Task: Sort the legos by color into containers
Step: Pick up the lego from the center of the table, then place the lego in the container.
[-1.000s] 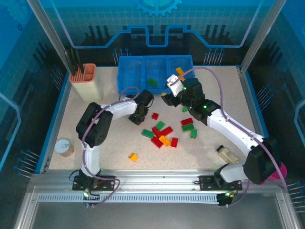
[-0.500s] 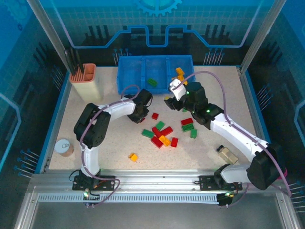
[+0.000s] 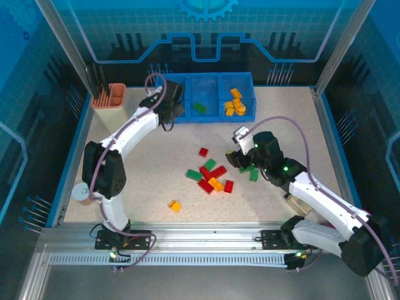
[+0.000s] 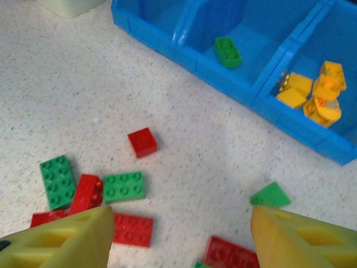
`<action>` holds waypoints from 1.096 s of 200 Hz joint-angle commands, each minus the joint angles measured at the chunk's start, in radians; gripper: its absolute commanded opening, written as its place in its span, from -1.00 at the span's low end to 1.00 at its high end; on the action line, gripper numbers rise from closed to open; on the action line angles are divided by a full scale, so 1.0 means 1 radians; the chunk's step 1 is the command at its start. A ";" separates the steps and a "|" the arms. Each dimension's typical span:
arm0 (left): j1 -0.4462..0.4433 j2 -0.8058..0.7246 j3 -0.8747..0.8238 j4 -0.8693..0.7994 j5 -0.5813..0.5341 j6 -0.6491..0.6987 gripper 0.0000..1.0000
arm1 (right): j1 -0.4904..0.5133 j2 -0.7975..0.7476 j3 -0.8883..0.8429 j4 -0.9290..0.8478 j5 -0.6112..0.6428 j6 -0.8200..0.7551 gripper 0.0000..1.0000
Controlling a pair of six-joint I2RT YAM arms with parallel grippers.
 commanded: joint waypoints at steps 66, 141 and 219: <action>0.103 0.641 0.844 -0.241 0.024 0.158 -0.39 | 0.019 -0.140 -0.096 -0.079 -0.001 0.126 0.32; 0.128 0.741 0.863 -0.186 0.055 0.120 -0.27 | 0.026 -0.080 -0.082 -0.029 -0.033 0.126 0.40; 0.132 0.620 0.766 -0.151 0.086 0.163 0.01 | 0.042 -0.027 -0.047 -0.019 -0.053 0.120 0.67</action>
